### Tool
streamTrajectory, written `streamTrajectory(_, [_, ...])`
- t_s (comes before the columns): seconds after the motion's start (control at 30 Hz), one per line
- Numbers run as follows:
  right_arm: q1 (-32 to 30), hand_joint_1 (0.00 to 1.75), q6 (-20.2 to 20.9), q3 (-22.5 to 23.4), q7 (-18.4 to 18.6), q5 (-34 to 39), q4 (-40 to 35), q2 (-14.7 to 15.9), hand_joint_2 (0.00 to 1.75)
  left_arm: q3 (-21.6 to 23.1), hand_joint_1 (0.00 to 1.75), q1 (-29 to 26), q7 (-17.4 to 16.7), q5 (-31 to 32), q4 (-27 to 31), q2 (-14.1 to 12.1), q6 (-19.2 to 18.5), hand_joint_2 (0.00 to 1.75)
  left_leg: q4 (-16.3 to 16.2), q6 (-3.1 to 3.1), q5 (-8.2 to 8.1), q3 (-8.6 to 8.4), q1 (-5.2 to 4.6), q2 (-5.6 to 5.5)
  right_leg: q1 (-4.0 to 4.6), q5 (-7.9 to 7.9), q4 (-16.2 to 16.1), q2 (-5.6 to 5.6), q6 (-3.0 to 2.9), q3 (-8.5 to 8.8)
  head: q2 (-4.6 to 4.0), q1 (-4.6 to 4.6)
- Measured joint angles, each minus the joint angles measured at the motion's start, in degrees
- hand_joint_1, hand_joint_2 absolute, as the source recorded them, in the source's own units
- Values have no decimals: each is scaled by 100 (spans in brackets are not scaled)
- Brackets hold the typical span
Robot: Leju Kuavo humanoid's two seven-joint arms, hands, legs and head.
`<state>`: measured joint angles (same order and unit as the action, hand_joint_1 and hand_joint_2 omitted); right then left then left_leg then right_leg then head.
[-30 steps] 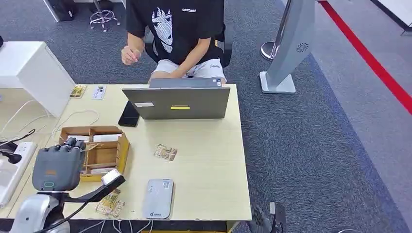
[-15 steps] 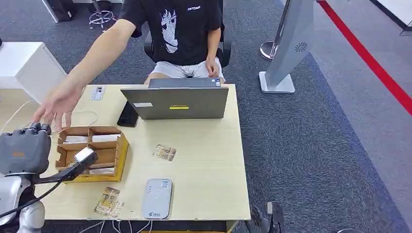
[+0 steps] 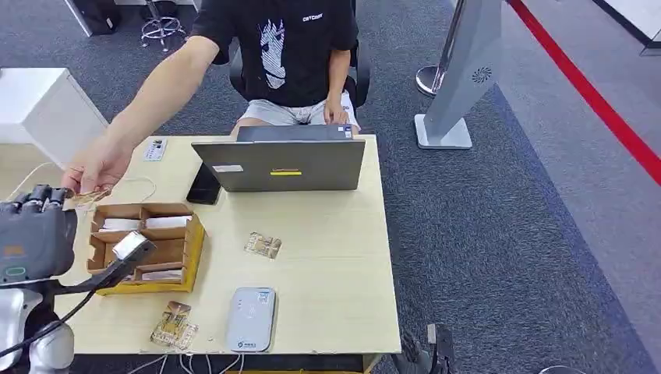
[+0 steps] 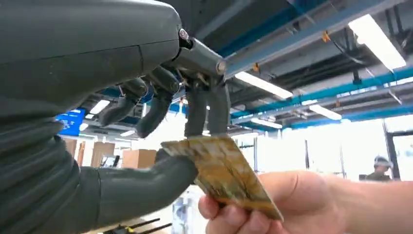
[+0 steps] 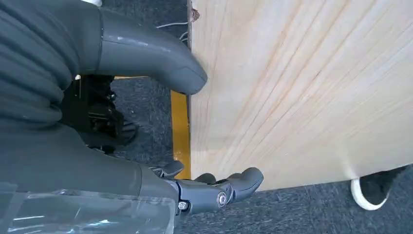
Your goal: Pass the card to the sensor for recognition and then transmit it.
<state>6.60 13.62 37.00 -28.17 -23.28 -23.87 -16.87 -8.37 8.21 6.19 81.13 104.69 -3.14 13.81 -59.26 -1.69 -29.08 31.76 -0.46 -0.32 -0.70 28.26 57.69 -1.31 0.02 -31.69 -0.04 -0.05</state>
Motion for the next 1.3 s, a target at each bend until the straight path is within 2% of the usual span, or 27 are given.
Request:
streamTrajectory(0.13, [1,0,-11,0,44,48,-4,0,175,-48,0,-15,70,-263,359,326,158,175,0,0,-1,1,0,0,0,0,-1,0,0,1,0,0])
streamTrajectory(0.3, [-4,0,-13,18,50,134,-13,0,175,-55,0,-299,389,-785,1017,752,313,175,0,1,-1,0,-1,-1,-1,0,-1,2,0,0,0,-2])
streamTrajectory(0.47, [-27,0,26,57,-35,245,-50,0,175,-55,0,-971,818,-1117,1618,983,392,175,1,0,-4,2,-1,0,-1,2,-2,2,1,-1,0,-2])
streamTrajectory(0.6, [-92,0,88,160,-107,295,-155,0,175,-55,0,-1721,1148,-1653,2064,1123,527,175,1,2,-8,5,-1,-5,-1,7,-4,6,3,-2,0,-2])
streamTrajectory(0.77, [-200,0,184,345,-122,385,-332,-7,175,-159,0,-2412,1686,-3081,2559,1441,581,175,1,2,-10,8,-5,-11,-1,9,-6,12,5,-1,0,-2])
streamTrajectory(0.87, [-292,0,251,531,-94,383,-503,-31,175,-442,0,-2769,2173,-4190,2925,1814,546,175,1,-3,-13,8,-8,-14,-2,9,-9,15,6,0,0,0])
streamTrajectory(0.93, [-329,0,314,663,-74,361,-601,-50,175,-722,0,-2938,2337,-5077,3076,2023,549,175,1,-3,-13,7,-9,-14,-2,9,-10,17,6,1,0,0])
streamTrajectory(1.0, [-363,0,367,800,-66,339,-671,-63,175,-921,0,-3081,2448,-5950,3119,2096,527,175,1,-4,-13,6,-9,-15,-2,9,-11,18,6,0,0,0])
streamTrajectory(1.1, [-400,0,448,1055,-79,262,-750,-81,175,-1267,0,-3216,2622,-7449,3096,2187,191,175,1,-3,-13,6,-7,-19,-2,9,-10,23,6,1,0,0])
streamTrajectory(1.2, [-432,0,498,1266,-127,203,-802,-94,175,-1493,0,-3343,2783,-8123,2968,2236,-83,175,1,-3,-13,6,-6,-19,-2,9,-10,23,6,1,0,-2])
streamTrajectory(1.3, [-463,0,520,1451,-149,166,-841,-101,175,-1602,0,-3467,2826,-8447,2777,2271,-127,175,1,-3,-13,6,-6,-19,-2,9,-10,23,6,1,0,-2])
